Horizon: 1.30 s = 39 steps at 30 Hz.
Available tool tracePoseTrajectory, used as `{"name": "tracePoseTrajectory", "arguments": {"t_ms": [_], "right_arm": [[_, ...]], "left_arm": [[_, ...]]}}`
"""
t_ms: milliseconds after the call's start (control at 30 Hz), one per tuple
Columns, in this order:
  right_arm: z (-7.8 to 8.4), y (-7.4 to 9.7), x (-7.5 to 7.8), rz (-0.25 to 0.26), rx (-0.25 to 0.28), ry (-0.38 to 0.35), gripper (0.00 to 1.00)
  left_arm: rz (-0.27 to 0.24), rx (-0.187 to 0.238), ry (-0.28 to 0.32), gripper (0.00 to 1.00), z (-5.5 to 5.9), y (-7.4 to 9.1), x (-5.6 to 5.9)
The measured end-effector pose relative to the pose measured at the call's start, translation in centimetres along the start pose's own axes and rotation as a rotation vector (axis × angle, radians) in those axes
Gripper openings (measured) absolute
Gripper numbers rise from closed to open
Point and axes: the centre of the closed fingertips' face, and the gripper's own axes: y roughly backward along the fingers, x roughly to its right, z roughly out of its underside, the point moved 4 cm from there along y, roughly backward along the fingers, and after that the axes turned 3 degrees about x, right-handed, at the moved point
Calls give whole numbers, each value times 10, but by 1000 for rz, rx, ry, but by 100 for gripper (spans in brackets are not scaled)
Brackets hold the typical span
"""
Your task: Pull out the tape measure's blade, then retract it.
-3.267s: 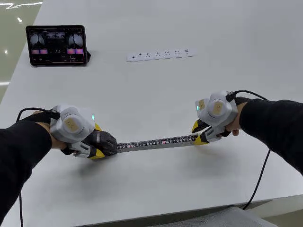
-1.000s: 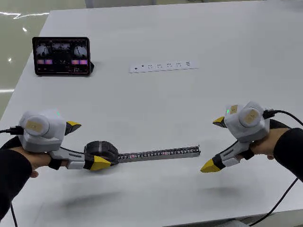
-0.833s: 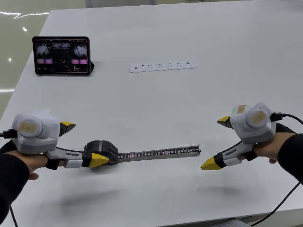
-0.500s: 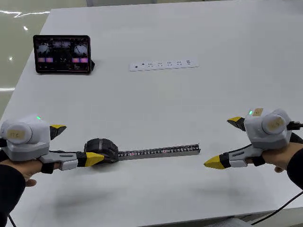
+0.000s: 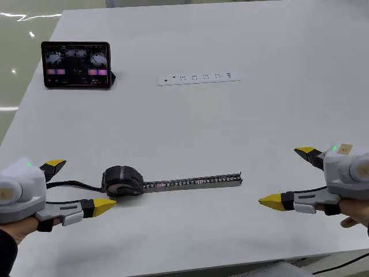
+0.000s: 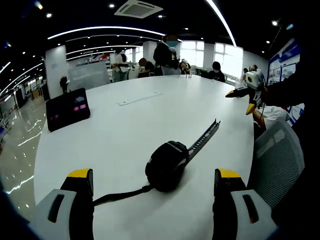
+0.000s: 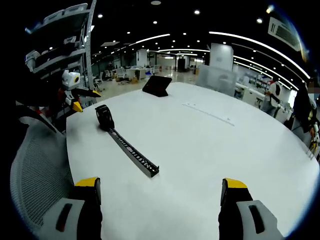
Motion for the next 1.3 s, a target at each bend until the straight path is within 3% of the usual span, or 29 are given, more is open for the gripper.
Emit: {"name": "tracePoseTrajectory", "arguments": {"t_ms": [167,300,467,700,800,967,1300], "right_arm": [[11,9,-12,-4,-19,4,99],[22,18,-14,18,-34,15,99],[32,31,-12,53,-30,-22,99],[45,46,-13,67,-34,-57,99],[53,55,-12,85,-37,-66,99],[57,67,-7,108,-23,-83,99],[51,74,-10,102,-17,-67,99]], "left_arm": [[-13,-2,4,99,12,9,1],[-19,-30,-2,99,24,17,3],[-23,-46,-17,99,28,27,6],[-42,-50,-6,99,27,34,5],[-47,-39,-26,99,22,32,9],[-45,-30,-9,99,21,27,14],[-39,-27,-16,99,27,34,12]]}}
